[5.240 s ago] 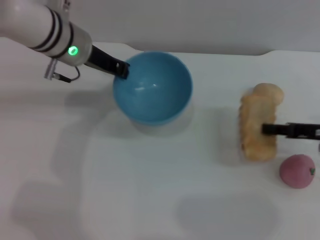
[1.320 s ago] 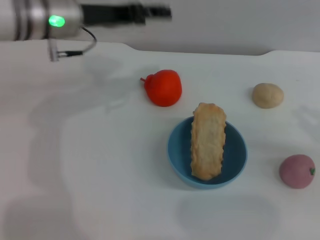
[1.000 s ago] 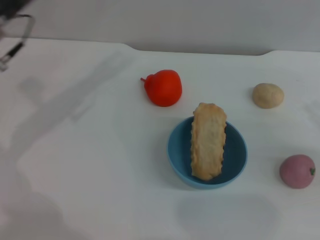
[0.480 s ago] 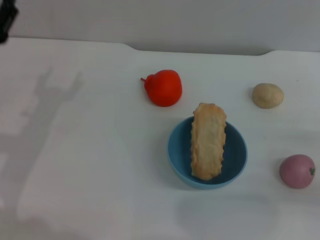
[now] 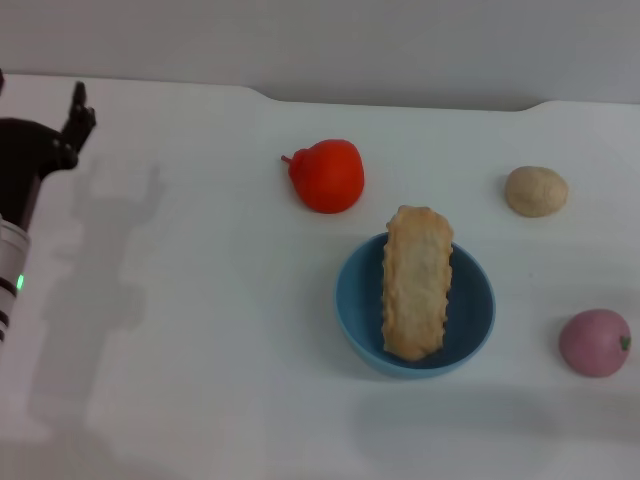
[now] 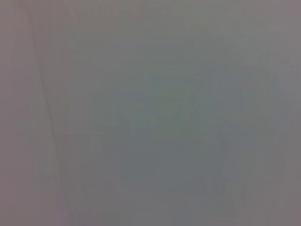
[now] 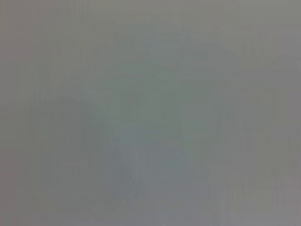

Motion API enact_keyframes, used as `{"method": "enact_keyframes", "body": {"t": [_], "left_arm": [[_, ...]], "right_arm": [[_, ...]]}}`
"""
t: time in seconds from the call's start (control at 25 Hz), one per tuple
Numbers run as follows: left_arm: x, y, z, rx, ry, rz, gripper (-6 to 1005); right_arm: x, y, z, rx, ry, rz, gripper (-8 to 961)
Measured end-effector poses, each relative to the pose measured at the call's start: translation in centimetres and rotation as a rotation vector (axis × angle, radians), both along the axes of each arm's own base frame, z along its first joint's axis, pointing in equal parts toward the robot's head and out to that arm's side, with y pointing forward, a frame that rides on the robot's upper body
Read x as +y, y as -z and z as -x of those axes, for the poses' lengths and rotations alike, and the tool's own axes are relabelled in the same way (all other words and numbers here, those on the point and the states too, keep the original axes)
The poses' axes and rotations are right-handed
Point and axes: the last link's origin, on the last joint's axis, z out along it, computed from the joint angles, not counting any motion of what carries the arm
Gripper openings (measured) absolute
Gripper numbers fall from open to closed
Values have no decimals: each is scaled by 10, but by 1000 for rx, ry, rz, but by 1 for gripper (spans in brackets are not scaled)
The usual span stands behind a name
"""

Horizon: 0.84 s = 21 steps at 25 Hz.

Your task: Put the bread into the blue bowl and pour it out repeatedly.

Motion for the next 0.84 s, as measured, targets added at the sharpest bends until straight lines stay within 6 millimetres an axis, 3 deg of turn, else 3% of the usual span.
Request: {"method": "enact_keyframes", "body": {"t": [0.4, 0.84], "left_arm": [[-16, 31, -5, -78, -2, 126, 862], [-31, 44, -4, -242, -15, 183, 862]], "right_arm": [[-7, 9, -2, 26, 24, 21, 397], [-18, 14, -5, 38, 45, 36, 397]]}}
